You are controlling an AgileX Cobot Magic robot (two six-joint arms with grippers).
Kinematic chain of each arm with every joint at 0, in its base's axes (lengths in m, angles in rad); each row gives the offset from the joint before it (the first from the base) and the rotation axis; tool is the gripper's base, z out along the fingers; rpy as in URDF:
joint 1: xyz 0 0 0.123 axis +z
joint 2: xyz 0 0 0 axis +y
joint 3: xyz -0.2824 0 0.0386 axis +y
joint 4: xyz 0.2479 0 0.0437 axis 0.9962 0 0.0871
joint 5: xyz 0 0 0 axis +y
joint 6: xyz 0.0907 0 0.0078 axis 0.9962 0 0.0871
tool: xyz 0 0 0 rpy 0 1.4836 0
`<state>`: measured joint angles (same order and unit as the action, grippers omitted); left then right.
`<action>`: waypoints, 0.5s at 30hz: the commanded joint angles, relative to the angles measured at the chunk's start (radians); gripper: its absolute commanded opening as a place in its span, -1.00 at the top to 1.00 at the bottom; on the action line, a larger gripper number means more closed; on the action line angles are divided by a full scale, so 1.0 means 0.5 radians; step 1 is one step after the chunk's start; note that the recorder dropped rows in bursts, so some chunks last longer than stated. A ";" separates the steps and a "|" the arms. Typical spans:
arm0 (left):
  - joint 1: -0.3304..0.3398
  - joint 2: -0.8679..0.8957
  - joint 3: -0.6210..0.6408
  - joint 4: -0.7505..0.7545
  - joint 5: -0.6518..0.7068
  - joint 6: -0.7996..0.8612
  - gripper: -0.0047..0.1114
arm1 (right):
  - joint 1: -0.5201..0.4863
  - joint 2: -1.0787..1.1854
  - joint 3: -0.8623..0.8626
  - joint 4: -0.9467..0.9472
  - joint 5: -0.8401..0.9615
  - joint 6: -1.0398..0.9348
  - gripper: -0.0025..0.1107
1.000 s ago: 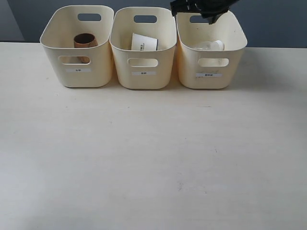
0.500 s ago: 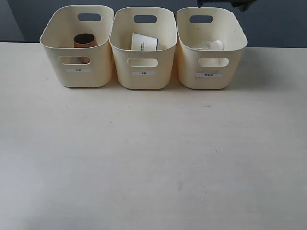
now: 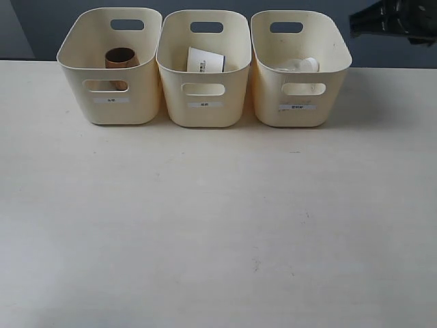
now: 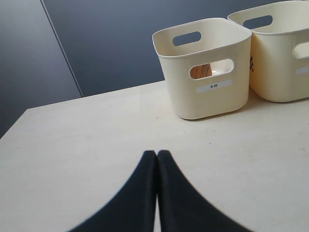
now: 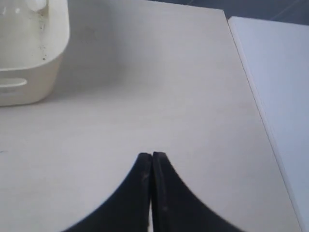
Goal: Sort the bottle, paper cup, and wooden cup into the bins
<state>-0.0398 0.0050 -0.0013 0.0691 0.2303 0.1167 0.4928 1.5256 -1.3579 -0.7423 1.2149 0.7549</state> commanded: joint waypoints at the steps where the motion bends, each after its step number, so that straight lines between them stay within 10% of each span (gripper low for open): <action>1: -0.006 -0.010 0.003 0.000 -0.010 -0.004 0.92 | -0.007 -0.240 0.320 -0.009 0.012 0.235 0.96; 15: -0.006 -0.010 0.003 0.000 -0.014 -0.004 0.92 | -0.007 -1.138 1.620 0.264 -0.932 0.802 0.96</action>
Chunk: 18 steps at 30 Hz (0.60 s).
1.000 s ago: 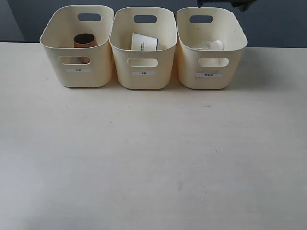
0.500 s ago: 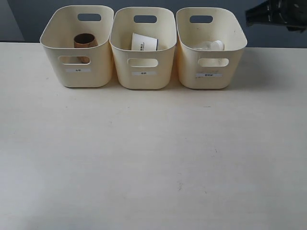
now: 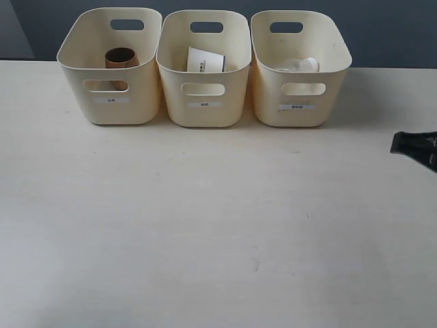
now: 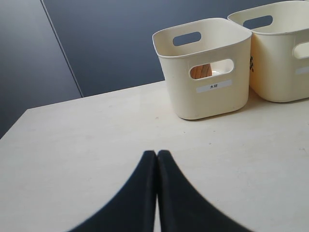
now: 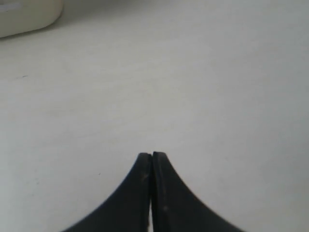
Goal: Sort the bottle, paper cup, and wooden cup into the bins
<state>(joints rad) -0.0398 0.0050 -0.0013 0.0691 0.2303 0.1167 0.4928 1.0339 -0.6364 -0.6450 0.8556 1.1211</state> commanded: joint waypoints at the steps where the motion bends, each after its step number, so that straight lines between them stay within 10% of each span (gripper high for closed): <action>1: -0.006 -0.010 0.003 0.000 -0.014 -0.004 0.92 | -0.007 -0.222 0.266 0.113 -0.283 0.074 0.96; 18: -0.006 -0.010 0.003 0.000 -0.010 -0.004 0.92 | 0.001 -0.291 0.406 0.257 -0.328 0.120 0.96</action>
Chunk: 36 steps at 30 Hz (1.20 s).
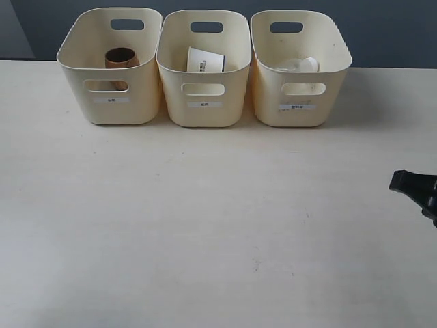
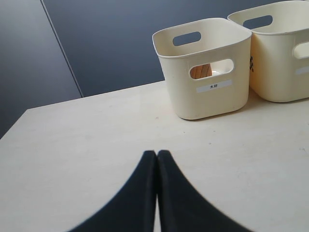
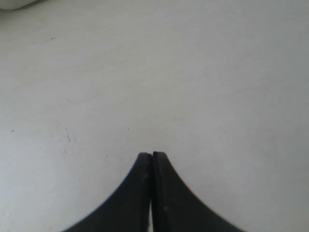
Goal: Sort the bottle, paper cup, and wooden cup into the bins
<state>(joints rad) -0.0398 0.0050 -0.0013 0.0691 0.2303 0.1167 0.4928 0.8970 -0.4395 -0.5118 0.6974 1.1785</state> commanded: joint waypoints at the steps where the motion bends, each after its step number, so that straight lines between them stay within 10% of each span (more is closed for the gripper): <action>1: -0.006 -0.010 0.003 0.000 -0.010 -0.004 0.92 | 0.001 -0.017 0.013 -0.013 -0.012 0.005 0.96; 36: -0.006 -0.010 0.003 0.000 -0.013 -0.004 0.92 | 0.015 -1.104 0.013 -0.028 -0.011 0.005 0.96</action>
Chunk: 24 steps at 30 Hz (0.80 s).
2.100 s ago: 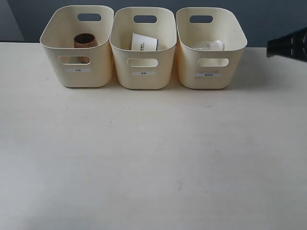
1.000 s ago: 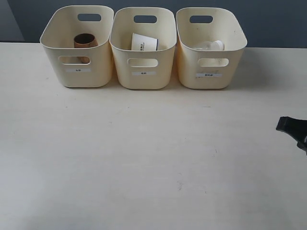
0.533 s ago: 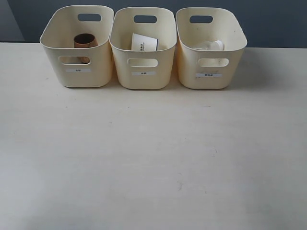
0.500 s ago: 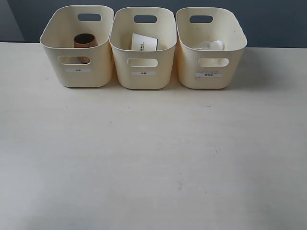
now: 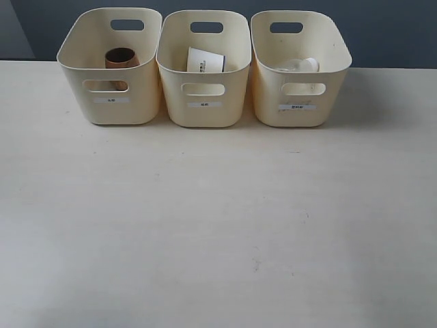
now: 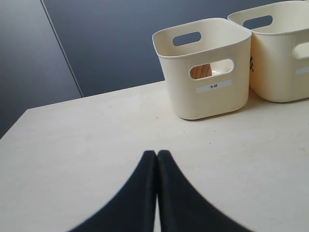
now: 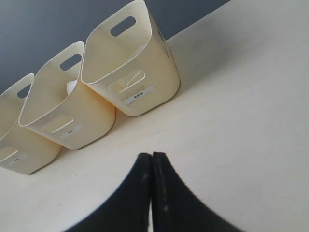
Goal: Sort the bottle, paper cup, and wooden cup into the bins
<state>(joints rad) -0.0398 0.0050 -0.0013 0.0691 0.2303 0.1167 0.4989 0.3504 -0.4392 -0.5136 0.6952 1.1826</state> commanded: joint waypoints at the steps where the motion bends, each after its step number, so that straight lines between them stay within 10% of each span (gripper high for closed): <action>1: -0.006 -0.010 0.003 0.000 -0.013 -0.004 0.92 | 0.003 -0.011 0.012 -0.024 -0.007 -0.003 0.96; 24: -0.006 -0.010 0.003 0.000 -0.013 -0.004 0.92 | -0.559 -0.154 0.012 -0.004 0.010 -0.003 0.96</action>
<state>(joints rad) -0.0398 0.0050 -0.0013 0.0691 0.2303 0.1167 0.2543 0.2782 -0.4392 -0.5172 0.7007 1.1850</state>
